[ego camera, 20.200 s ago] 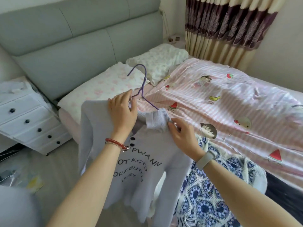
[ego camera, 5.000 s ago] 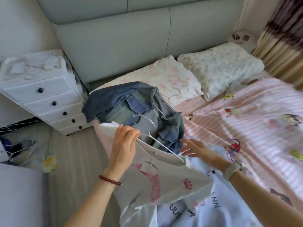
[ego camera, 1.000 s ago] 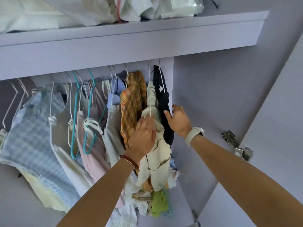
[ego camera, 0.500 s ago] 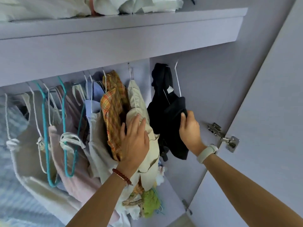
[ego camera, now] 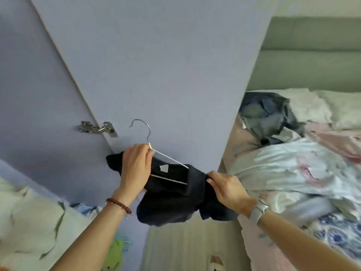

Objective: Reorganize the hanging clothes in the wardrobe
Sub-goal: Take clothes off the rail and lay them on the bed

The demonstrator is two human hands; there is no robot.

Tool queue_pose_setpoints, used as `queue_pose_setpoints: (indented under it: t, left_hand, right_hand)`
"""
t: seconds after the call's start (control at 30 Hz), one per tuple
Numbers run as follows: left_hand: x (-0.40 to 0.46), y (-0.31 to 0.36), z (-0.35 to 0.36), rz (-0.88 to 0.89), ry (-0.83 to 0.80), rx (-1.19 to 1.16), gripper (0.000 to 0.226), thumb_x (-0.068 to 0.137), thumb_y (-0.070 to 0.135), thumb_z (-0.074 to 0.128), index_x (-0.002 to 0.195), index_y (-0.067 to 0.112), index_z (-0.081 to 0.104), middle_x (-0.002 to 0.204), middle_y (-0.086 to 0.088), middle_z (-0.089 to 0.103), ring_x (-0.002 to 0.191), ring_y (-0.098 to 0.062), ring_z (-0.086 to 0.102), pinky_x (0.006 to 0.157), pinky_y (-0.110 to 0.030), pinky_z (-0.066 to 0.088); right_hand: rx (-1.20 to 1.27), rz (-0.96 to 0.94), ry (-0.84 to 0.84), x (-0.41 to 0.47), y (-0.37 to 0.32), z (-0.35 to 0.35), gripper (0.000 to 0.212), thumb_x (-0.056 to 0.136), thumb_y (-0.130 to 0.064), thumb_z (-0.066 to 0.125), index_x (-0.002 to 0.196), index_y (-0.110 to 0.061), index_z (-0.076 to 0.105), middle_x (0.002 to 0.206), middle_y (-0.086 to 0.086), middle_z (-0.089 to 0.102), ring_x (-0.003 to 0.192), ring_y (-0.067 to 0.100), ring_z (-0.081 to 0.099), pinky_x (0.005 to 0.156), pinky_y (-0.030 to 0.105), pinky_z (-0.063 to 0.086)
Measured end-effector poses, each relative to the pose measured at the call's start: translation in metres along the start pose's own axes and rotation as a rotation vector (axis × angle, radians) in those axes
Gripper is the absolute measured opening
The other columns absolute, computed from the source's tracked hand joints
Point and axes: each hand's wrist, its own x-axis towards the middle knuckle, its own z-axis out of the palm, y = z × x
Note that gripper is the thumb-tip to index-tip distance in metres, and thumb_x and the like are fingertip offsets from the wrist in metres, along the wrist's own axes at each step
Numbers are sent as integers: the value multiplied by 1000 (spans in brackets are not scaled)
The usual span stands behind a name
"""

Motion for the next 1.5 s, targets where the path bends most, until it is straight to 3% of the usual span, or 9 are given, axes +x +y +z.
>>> queue_pose_setpoints:
  t: [0.1,0.23,0.37,0.57,0.73,1.07,1.23,1.37,1.5]
  left_hand:
    - [-1,50,43,115,-136,-151,12,90,9,56,79,6,53,70,-2,49,59,-20,47,54,-34,41]
    - [-3,128,102,181,-397,-389,22,90,15,57,70,19,50,55,12,40,50,-7,41,51,-18,31]
    - [12,213,159,193,-489,-491,35,91,24,55,61,35,40,52,14,48,52,-3,46,47,-13,29]
    - [50,308,243,231,-403,-450,23,90,22,56,68,16,57,60,12,45,55,-8,46,50,-21,33]
    - [98,354,288,230,-208,-401,20,90,15,57,71,9,60,67,10,44,65,-16,43,73,-35,35]
    - [266,351,394,260,117,-127,20,89,20,53,77,8,63,71,-7,55,70,-28,50,71,-37,31]
    - [357,326,504,366,20,24,24,88,24,49,73,10,62,65,-4,50,66,-27,46,70,-34,26]
    - [404,299,608,409,-112,48,30,88,28,43,72,12,62,65,-3,51,67,-28,50,73,-34,25]
    - [421,275,694,381,-194,35,32,89,29,42,70,12,61,66,-2,51,67,-26,49,73,-33,26]
  right_hand:
    - [-56,185,71,-54,47,-30,30,89,-24,39,87,-4,61,75,8,64,68,31,60,58,34,45]
    - [-130,430,212,-112,106,-72,23,85,-21,46,85,-7,64,76,7,64,73,29,62,60,32,47]
    - [-175,592,296,-154,164,-103,24,84,-22,47,92,-7,64,84,7,65,77,28,62,62,26,42]
    - [-102,675,285,-181,255,-128,27,93,-24,45,114,-16,60,102,1,62,86,22,61,67,34,50]
    - [-5,680,304,-149,312,-149,28,94,-24,44,116,-17,60,107,1,67,95,23,62,77,36,51]
    - [98,823,351,8,471,-173,36,95,-12,39,130,-7,46,130,11,52,122,27,45,101,32,33]
    - [146,976,309,90,602,-160,36,95,-9,37,129,-3,44,131,18,48,119,33,47,99,40,38]
    - [205,1109,253,140,722,-128,28,90,-1,34,113,5,50,112,23,57,98,39,53,89,50,44]
    - [172,1245,131,164,828,-94,36,91,-6,39,126,-1,46,121,24,54,110,40,50,96,46,41]
